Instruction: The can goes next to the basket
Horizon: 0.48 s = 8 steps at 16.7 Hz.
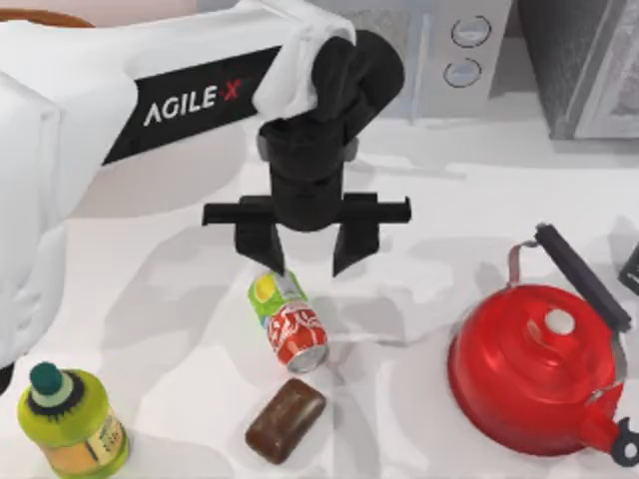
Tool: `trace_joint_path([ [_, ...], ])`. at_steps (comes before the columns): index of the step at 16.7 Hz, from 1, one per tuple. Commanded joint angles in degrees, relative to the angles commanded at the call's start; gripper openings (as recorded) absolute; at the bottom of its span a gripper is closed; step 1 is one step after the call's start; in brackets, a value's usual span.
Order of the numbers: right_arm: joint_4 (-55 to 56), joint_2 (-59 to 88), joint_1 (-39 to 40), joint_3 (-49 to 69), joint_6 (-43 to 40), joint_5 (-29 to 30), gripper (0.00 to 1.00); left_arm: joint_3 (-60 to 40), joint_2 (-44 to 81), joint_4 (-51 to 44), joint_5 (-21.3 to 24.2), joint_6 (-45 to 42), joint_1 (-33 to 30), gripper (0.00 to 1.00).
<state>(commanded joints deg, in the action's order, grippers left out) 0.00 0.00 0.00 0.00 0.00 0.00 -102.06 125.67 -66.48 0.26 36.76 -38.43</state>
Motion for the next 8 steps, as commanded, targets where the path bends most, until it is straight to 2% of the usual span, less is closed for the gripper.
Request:
trace_joint_path([
  [2,0.0,0.0,0.0,0.0,0.0,0.0,1.0,0.0,0.0,0.0,0.0,0.0,0.0,0.98],
  [8,0.0,0.0,0.0,0.0,0.0,0.0,1.0,0.0,0.0,0.0,0.0,0.0,0.0,1.0],
])
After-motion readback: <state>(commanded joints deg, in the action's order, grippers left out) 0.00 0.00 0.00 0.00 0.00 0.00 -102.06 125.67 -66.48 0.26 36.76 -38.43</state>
